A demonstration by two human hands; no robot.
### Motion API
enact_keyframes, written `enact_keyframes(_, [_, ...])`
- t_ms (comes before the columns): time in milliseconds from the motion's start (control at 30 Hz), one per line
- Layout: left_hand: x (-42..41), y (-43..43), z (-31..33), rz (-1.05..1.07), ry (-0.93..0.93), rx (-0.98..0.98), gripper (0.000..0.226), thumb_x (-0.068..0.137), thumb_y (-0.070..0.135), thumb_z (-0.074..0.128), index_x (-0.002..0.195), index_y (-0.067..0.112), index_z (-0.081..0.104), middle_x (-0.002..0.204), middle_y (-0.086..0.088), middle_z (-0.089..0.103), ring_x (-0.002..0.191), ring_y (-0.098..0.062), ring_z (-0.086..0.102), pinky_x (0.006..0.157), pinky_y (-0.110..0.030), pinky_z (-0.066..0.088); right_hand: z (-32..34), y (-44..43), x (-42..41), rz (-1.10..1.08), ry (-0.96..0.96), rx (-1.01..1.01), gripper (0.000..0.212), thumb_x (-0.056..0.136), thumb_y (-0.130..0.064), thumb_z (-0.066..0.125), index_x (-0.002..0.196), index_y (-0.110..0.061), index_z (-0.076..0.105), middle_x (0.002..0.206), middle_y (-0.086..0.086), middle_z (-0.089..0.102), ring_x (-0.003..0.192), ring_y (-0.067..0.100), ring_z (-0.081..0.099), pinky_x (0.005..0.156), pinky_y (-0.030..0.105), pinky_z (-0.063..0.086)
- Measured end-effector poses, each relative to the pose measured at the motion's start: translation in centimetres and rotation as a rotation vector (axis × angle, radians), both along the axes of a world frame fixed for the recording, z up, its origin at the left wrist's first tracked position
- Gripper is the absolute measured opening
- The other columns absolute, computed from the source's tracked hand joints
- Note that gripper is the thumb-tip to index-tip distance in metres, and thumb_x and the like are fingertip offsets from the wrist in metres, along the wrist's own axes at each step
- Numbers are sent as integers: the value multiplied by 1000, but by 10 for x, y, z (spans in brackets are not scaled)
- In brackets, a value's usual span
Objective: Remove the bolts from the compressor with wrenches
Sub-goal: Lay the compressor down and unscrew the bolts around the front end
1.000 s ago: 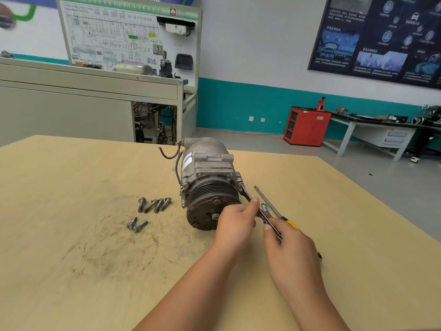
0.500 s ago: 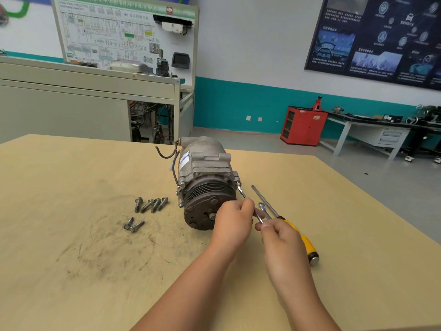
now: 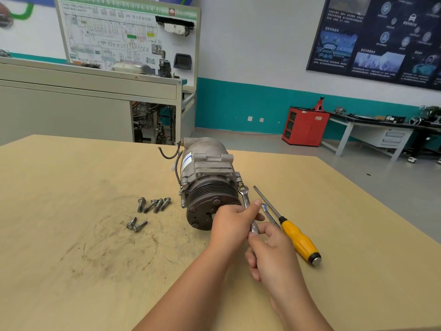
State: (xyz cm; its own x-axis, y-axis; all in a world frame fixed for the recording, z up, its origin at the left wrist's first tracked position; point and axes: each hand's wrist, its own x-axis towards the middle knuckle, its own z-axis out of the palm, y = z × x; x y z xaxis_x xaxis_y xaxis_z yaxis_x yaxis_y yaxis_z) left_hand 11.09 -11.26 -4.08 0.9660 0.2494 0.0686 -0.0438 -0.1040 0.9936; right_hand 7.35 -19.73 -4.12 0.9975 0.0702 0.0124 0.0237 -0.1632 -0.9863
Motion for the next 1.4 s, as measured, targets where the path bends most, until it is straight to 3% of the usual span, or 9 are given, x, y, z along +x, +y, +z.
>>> enact_keyframes(200, [3,1,-1,74,-2,198,56,90,41,57,42,14,42,40,5,35,40,-10,29,49,-27,25,-10,-5,0,-134,-384,-651,24,95,-21,46,117,-29,50,79,-10,61,60,6,49,42,12,33])
enact_keyframes(300, [4,-3,-1,46,-25,241,50,97,35,46,50,21,58,46,3,44,43,-9,36,48,-25,30,-6,-11,1,-126,-362,-556,8,92,-20,51,92,-27,55,53,-12,53,46,4,45,39,15,33])
enact_keyframes(400, [4,-5,0,-39,9,46,47,99,32,40,67,19,71,46,3,44,48,-13,38,53,-27,31,-2,-18,10,-99,-228,-316,30,89,-15,55,60,-18,49,39,-10,40,39,7,34,39,17,25])
enact_keyframes(567, [0,-8,2,-169,63,-323,47,101,30,36,75,10,69,44,4,30,44,-11,27,50,-25,24,5,-21,10,8,-98,-80,27,91,-7,47,68,-17,57,41,-1,50,33,17,50,37,17,33])
enact_keyframes(700, [1,-8,0,-61,52,-111,50,97,40,44,75,1,66,41,8,33,44,-11,28,51,-27,25,3,-22,12,-53,-218,-197,25,92,-9,51,74,-25,59,44,-14,48,38,2,40,44,17,30])
enact_keyframes(967, [4,-4,0,78,-43,100,44,89,43,55,64,7,58,60,-8,34,51,-16,24,56,-29,20,13,-20,2,-211,-505,-873,24,95,-23,44,113,-27,60,71,-2,61,61,18,41,46,26,28])
enact_keyframes(1133, [3,-5,2,13,-11,-38,47,95,32,48,66,-3,60,44,4,37,47,-15,29,59,-29,26,17,-18,5,-100,-158,-265,19,92,-18,49,80,-14,63,47,-9,41,42,11,35,44,23,27])
enact_keyframes(1233, [2,-6,4,-14,-3,-98,47,96,29,44,58,13,68,41,4,38,47,-15,33,57,-28,30,27,-19,1,32,135,105,26,95,-12,44,75,-6,58,39,-2,38,33,11,31,37,20,25])
enact_keyframes(1400, [-2,-2,4,-44,11,-255,50,95,22,41,54,19,69,54,-8,53,58,-19,49,57,-26,39,33,-12,-4,151,262,336,19,93,-4,47,77,-6,57,40,1,43,31,10,37,32,18,31])
